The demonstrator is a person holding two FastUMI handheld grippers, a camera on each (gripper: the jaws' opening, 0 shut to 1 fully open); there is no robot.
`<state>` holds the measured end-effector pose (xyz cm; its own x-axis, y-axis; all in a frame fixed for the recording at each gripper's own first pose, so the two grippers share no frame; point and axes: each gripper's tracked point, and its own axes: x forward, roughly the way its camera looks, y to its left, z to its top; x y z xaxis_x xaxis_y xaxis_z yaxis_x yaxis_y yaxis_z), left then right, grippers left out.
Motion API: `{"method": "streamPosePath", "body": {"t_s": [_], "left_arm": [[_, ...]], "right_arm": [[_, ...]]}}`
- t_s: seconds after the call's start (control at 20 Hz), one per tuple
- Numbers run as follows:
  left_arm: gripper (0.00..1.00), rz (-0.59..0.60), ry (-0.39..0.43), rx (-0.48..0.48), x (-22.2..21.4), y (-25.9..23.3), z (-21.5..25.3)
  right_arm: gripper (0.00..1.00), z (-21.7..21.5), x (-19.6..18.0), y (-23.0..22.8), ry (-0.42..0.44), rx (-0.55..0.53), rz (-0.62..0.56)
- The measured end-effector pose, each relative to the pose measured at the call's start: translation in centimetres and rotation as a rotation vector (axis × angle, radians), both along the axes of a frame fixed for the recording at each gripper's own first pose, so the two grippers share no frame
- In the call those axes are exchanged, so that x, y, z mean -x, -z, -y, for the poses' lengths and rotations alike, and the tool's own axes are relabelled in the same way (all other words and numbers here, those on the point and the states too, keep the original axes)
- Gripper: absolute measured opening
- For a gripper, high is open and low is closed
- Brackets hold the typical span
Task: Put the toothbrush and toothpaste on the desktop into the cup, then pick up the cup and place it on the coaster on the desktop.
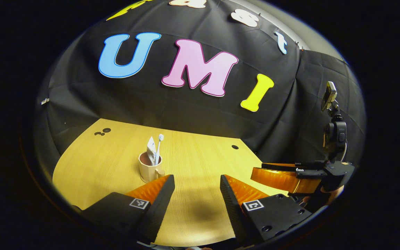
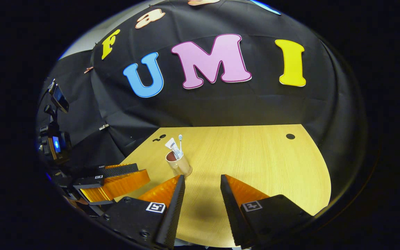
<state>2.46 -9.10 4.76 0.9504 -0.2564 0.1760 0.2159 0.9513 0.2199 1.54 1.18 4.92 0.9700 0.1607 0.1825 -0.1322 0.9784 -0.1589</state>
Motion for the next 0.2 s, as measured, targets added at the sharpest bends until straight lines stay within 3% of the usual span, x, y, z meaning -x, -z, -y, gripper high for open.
{"method": "streamPosePath", "body": {"t_s": [0.2], "left_arm": [[0.83, -0.005, 0.004, -0.005, -0.13, 0.12, 0.25]], "right_arm": [[0.64, 0.07, -0.19, 0.25, 0.002, 0.000, -0.010]]}}
